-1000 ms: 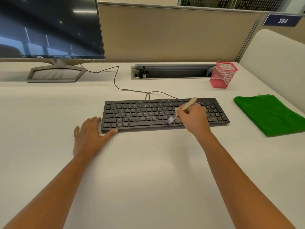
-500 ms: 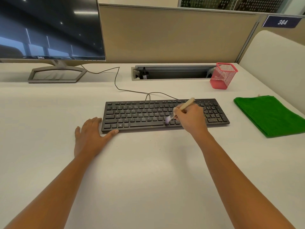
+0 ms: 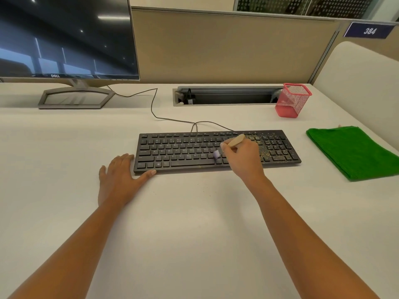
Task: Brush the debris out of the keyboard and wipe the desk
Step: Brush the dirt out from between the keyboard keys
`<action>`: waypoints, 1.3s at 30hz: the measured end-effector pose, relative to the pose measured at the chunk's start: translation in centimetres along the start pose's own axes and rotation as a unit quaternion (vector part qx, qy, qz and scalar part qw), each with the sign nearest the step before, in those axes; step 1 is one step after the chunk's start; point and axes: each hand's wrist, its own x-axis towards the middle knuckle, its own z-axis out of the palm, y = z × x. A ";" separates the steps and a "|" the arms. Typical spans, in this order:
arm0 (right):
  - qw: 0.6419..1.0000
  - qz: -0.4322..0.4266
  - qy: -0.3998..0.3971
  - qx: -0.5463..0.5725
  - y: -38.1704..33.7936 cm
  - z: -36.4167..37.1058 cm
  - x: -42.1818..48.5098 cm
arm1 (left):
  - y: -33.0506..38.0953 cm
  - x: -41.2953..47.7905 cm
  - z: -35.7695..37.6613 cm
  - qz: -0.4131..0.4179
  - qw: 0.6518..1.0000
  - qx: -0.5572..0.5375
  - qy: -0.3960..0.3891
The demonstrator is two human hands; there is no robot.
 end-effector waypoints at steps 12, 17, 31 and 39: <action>0.998 0.025 -0.052 -0.005 0.1 -0.3 0.2 | 0.1 -0.1 -0.2 0.005 1.000 -0.003 -0.001; 0.999 0.017 -0.046 0.000 0.3 0.2 -1.0 | -0.3 0.0 0.1 0.010 1.000 -0.003 -0.001; 0.991 0.017 0.066 0.113 0.9 2.2 -3.6 | -0.1 0.0 0.0 0.008 1.000 -0.001 -0.002; 0.982 -0.016 0.004 0.188 -1.6 5.2 -4.8 | -0.1 0.1 0.0 0.002 1.000 -0.001 -0.002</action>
